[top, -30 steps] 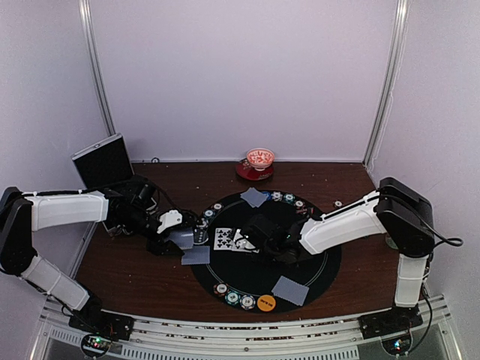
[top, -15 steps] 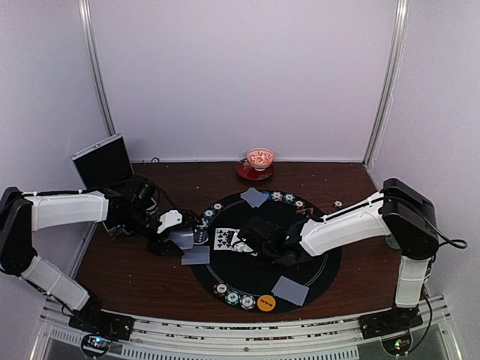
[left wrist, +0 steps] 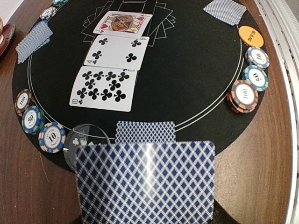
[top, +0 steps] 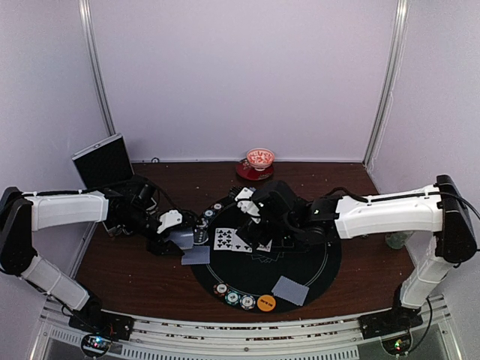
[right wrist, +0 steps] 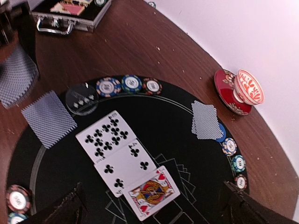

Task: Distribute texas hold em gaming equipment
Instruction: Distribute the poker card in the community card area.

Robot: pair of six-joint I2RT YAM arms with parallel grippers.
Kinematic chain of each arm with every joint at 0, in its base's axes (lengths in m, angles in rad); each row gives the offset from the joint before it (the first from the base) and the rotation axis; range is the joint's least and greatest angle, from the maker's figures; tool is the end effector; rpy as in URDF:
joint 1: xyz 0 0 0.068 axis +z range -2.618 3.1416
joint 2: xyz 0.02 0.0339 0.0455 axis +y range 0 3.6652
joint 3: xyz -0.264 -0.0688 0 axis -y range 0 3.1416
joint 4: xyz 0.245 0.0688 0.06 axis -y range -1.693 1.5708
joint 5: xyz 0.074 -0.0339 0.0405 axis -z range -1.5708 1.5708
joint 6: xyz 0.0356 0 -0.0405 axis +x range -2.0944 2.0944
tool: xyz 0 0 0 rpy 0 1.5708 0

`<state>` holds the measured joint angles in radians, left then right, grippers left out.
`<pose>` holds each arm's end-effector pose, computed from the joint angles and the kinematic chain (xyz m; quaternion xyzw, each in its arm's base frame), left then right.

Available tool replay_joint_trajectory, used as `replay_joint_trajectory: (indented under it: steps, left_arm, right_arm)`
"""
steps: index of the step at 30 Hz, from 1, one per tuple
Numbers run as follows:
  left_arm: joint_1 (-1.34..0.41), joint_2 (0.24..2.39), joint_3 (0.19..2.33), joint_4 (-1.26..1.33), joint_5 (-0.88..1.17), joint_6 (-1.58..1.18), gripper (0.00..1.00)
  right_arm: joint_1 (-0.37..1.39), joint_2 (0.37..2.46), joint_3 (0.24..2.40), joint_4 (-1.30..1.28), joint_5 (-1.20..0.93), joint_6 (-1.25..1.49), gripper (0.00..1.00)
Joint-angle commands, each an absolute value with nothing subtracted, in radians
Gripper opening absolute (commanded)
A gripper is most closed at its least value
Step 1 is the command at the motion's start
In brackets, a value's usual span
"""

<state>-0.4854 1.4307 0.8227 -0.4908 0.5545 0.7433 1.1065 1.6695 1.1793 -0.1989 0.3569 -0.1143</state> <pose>0.2264 -0.1406 0.1913 0.5913 0.7273 -0.2350 0.2572 0.1783 0.3282 0.2455 -0.4481 0.7727 0.0587 0.4457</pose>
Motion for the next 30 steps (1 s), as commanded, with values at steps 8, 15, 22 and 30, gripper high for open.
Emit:
replay_joint_trajectory:
  steps: [8,15,22,30]
  left_arm:
    - [-0.485,1.410,0.822,-0.482,0.579,0.758,0.58]
    - [-0.485,1.401,0.821,-0.483,0.582,0.757,0.58]
    - [-0.485,1.402,0.821,-0.483,0.580,0.759,0.58]
    - [-0.486,1.405,0.821,-0.483,0.580,0.759,0.58]
  right_arm:
    - [1.081,1.656,1.197,-0.007,0.026,0.447,1.00]
    - [1.076,1.774,1.225,0.097,-0.064,0.632,1.00]
    - [1.074,1.864,1.275,0.130,-0.116,0.666,0.98]
    - [0.987,1.805,1.254,0.049,0.060,0.708,1.00]
